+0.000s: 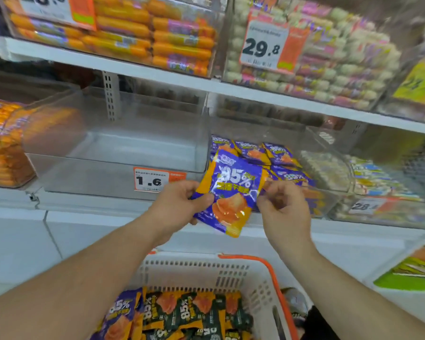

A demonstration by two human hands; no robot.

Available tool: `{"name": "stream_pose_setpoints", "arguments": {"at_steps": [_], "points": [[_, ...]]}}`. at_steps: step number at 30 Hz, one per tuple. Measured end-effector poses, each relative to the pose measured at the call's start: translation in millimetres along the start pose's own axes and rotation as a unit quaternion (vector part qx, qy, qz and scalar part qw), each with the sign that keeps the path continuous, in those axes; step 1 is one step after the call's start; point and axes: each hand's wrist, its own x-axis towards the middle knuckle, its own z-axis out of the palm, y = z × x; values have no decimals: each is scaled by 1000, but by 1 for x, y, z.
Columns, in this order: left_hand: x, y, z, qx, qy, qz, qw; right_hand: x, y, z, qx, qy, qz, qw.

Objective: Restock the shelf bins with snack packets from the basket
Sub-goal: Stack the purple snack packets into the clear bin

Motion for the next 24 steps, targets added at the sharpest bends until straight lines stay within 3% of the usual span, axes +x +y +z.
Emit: {"name": "stream_pose_setpoints", "arguments": {"at_steps": [4, 8, 12, 14, 15, 16, 18, 19, 22, 24], "points": [[-4, 14, 12, -83, 59, 3, 995, 2, -13, 7, 121, -39, 131, 983], [-1, 18, 18, -83, 88, 3, 993, 19, -29, 10, 115, -40, 142, 982], [3, 23, 24, -85, 68, -4, 994, 42, -33, 17, 18, -75, 121, 990], [7, 25, 24, -26, 70, 51, 996, 57, -39, 18, -5, -71, 120, 990], [10, 23, 24, 43, 93, 117, 988, 65, -43, 16, 11, -50, 141, 989], [12, 21, 22, 147, 127, 197, 961, 77, -44, 13, 33, -30, 171, 984], [19, 12, 17, 371, 188, 295, 860, 102, -35, 6, 46, 10, 201, 979], [20, 5, 13, 444, 173, 275, 835, 116, -26, 3, 13, 23, 198, 980], [20, -13, 7, 538, 113, 195, 812, 143, -3, -7, -137, 43, 205, 968], [20, -25, 5, 589, 102, 205, 775, 145, 6, -9, -205, -22, 231, 951]]}}
